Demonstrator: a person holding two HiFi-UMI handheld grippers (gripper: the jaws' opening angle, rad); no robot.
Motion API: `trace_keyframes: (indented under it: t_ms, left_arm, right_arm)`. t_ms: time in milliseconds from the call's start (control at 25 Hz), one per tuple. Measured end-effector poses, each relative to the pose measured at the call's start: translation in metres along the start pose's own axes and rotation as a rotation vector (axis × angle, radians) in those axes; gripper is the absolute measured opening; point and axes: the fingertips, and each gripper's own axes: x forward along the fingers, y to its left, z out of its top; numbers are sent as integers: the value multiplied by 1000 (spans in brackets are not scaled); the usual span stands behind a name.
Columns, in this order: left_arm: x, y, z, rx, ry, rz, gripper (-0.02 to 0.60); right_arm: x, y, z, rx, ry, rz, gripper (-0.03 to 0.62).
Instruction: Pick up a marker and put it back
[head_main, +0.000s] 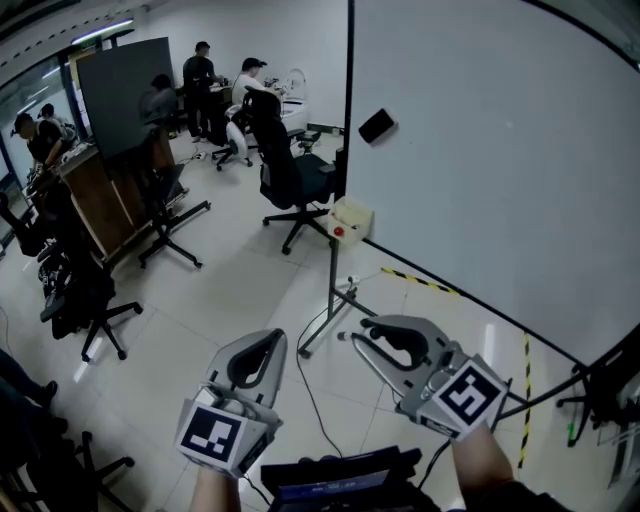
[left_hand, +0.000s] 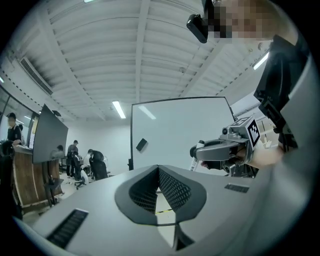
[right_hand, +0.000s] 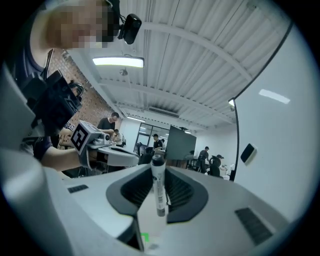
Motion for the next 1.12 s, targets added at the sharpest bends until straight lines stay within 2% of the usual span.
trace_keyframes:
  t_ms: [200,440,600,760,1120]
  left_arm:
    - [4,34,-2,-12,-13,-37,-2]
    - [12,54,-7,-12,-2,-54,-2]
    - [30,66,-25,-32,69,-53,-2]
    - [70,80,-36,-23,118,-29,-2]
    - [171,105,-28,-15,122,56,-2]
  right_arm:
    - [37,-1,7,-33,31,-23,98]
    - [62,-11,0,-45,49,-19,98]
    - [78,-29,-17,-55,71,8,98]
    - [94,-69,-35,-16,59,28,98]
    - [115,-171,-59,43,5,97,98]
